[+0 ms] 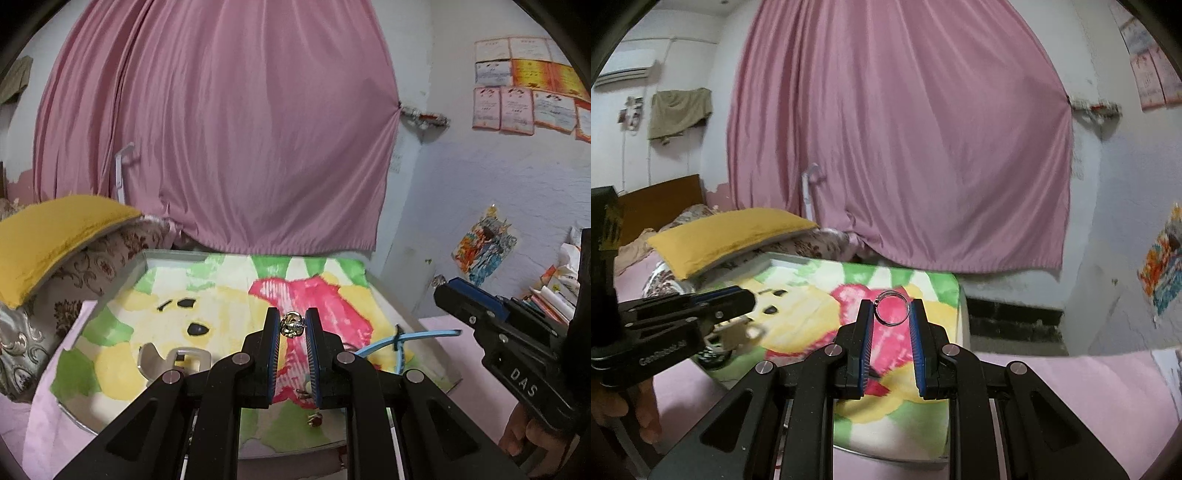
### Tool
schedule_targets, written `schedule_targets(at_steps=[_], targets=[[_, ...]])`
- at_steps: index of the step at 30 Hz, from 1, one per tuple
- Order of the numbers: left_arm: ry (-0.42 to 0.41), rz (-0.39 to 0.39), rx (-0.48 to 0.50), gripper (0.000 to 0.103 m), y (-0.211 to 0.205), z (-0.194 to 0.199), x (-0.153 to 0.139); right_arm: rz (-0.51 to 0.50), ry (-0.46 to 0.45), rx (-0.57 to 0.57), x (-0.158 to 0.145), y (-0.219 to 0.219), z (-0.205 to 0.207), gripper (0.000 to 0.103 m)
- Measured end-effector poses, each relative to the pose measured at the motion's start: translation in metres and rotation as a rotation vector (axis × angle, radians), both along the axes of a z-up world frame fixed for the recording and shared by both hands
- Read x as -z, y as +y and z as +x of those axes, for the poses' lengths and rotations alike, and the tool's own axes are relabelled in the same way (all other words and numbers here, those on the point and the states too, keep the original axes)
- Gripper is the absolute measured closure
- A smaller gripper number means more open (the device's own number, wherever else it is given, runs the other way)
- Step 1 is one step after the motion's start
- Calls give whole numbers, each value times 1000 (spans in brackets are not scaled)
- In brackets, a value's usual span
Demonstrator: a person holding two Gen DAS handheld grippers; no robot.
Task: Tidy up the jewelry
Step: 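Carry the key ring and gold ring into the tray and open both tools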
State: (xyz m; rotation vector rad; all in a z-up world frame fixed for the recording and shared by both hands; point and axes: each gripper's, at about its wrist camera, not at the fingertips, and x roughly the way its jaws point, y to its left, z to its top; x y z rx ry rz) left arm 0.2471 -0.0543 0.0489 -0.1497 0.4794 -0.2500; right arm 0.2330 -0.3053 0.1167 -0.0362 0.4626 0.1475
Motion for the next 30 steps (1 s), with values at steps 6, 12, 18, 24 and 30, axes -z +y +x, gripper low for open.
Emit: schedule_targets(at_steps=[6,12,18,24,30], targets=[[102,15,5,90,-1,16,12,25,142,8,23,-13,21,86],[201,48,18,90,-4,26,26,40,251,-21,43,-14,31,86],[272,87,31,90,-10,32,37,53,348,-47,57,-16,38,86],[317,106,45,90,-14,34,42,23,405,-74,64,-12,42,86],[353,93,50,90,-13,36,47,11,408,-74,64,-9,42,85]])
